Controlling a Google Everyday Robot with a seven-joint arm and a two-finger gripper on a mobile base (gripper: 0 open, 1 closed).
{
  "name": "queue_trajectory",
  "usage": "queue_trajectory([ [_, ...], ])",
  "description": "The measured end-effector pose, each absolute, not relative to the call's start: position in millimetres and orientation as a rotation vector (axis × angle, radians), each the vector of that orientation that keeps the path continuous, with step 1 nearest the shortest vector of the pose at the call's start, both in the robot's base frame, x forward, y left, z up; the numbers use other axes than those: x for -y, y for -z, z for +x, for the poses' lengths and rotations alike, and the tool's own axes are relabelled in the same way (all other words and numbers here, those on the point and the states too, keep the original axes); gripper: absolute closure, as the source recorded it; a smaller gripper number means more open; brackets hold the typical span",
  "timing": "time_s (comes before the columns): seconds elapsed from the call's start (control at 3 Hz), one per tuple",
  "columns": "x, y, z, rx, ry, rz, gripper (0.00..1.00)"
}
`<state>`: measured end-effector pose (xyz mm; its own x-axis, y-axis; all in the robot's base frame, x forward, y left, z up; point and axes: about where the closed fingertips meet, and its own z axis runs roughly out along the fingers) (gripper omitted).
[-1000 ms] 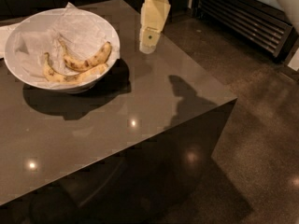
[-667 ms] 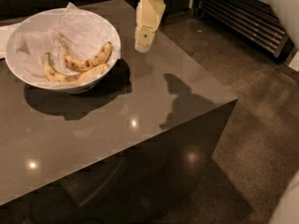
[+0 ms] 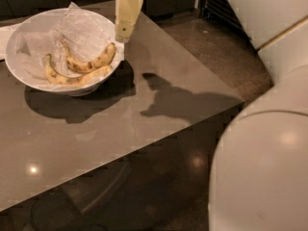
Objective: Pick banana from white bowl
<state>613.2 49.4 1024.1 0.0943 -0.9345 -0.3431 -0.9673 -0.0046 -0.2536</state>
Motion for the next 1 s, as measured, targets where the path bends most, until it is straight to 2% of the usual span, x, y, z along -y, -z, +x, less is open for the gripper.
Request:
queue_trajectory([
  [0.33, -69, -1021, 628, -1.848, -0.116, -1.986, 0.30],
  [1.0, -105, -1002, 654, -1.845, -0.103, -2.029, 0.30],
])
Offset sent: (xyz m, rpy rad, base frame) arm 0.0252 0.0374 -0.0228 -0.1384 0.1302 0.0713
